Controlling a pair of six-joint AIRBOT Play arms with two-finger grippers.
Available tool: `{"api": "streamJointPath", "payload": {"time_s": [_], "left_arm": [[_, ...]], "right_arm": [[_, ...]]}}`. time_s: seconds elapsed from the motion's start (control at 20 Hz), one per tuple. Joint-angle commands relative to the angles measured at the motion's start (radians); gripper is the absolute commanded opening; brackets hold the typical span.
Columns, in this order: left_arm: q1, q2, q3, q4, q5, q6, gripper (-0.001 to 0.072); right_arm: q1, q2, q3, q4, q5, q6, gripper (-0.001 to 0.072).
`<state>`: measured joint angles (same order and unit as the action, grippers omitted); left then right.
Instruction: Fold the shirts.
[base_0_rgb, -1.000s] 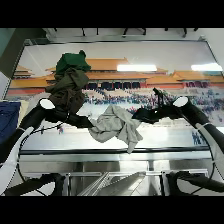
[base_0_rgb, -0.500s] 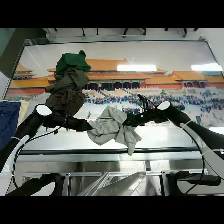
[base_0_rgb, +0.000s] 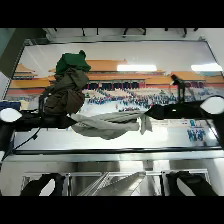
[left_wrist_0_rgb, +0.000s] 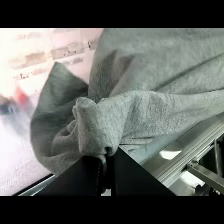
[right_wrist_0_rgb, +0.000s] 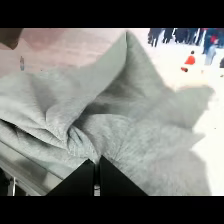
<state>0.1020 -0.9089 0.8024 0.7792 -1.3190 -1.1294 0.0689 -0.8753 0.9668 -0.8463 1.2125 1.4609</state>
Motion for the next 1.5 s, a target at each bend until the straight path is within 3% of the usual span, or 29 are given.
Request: {"api": "streamJointPath", "payload": {"time_s": [0.0,0.2,0.35,0.5,0.65,0.8,0.95,1.15,1.45], "left_arm": [[0.051,0.194,0.075,0.007,-0.068,-0.077,0.0018],[0.050,0.360,0.253,0.015,-0.135,-0.181,0.0018],[0.050,0.404,0.423,0.015,-0.181,-0.269,0.0018],[0.050,0.312,0.619,0.096,-0.182,-0.275,0.0017],[0.050,0.133,0.665,0.098,-0.203,-0.245,0.0018],[-0.004,-0.030,0.533,0.066,-0.204,-0.136,0.0018],[-0.186,-0.178,0.362,0.078,-0.093,-0.051,0.0018],[-0.445,-0.347,0.249,0.225,0.154,-0.049,0.0018],[-0.585,-0.515,0.360,0.250,0.185,-0.050,0.0018]], "right_arm": [[-0.015,0.222,0.135,-0.107,0.092,0.143,0.0018],[-0.015,0.262,0.409,-0.269,0.321,0.208,0.0019],[-0.015,0.233,0.591,-0.293,0.389,0.227,0.0018],[-0.015,0.178,0.643,-0.257,0.404,0.279,0.0019],[-0.015,0.084,0.588,-0.261,0.404,0.253,0.0020],[-0.015,-0.037,0.449,-0.294,0.313,0.191,0.0021],[-0.017,-0.195,0.308,-0.325,0.135,0.093,0.0021],[-0.024,-0.470,0.312,-0.321,-0.053,0.004,0.0021],[-0.068,-0.614,0.354,-0.303,-0.226,0.000,0.0020]]}}
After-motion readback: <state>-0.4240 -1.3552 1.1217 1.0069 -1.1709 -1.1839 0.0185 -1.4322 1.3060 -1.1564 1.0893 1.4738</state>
